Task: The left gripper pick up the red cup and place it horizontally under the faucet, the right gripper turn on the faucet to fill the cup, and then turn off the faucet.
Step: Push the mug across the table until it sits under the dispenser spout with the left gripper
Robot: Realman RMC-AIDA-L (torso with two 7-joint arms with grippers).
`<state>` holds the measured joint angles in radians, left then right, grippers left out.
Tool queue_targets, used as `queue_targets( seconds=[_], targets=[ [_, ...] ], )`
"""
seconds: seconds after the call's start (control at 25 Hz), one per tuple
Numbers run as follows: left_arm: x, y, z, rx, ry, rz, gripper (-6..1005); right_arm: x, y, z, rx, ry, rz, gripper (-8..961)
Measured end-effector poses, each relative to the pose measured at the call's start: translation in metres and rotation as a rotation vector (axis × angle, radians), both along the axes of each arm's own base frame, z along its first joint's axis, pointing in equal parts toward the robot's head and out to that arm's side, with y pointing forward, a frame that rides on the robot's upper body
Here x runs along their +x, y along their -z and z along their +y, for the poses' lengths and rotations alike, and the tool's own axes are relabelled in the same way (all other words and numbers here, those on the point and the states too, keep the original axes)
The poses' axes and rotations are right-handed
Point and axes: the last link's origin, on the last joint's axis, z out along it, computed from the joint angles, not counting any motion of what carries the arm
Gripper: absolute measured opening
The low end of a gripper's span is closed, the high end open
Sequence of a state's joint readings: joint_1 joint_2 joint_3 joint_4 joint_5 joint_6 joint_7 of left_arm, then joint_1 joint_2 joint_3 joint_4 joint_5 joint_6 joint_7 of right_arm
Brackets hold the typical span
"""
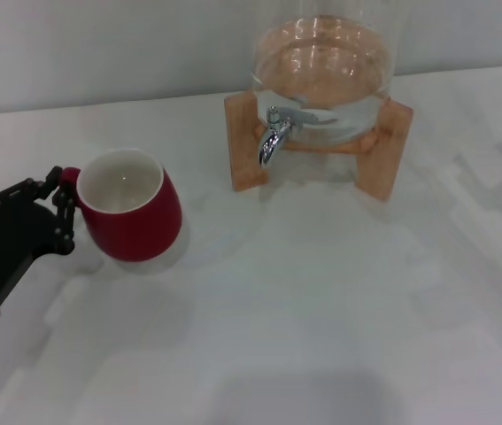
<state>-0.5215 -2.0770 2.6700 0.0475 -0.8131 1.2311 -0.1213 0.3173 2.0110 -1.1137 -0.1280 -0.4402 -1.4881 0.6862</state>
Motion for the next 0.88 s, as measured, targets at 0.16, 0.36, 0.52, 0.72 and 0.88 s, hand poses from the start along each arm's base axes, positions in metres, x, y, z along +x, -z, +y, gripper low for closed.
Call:
queue_targets(
  seconds=[0.16, 0.36, 0.52, 0.72, 0.88],
  targets=[
    [0.006, 0.002, 0.008, -0.014, 0.006, 0.009, 95, -0.001, -0.001, -0.001, 0.001, -0.008, 0.009, 828],
    [0.011, 0.006, 0.014, -0.045, 0.009, 0.016, 95, -0.001, -0.001, -0.001, 0.001, -0.010, 0.012, 828],
    [0.016, 0.013, 0.019, -0.083, 0.012, 0.035, 95, -0.002, -0.001, -0.001, 0.000, -0.014, 0.013, 828],
    [0.024, 0.019, 0.025, -0.125, 0.021, 0.046, 96, -0.002, -0.001, -0.002, -0.002, -0.018, 0.023, 828],
    [0.031, 0.025, 0.031, -0.164, 0.025, 0.059, 96, -0.002, -0.001, -0.003, -0.002, -0.019, 0.026, 828]
  ],
)
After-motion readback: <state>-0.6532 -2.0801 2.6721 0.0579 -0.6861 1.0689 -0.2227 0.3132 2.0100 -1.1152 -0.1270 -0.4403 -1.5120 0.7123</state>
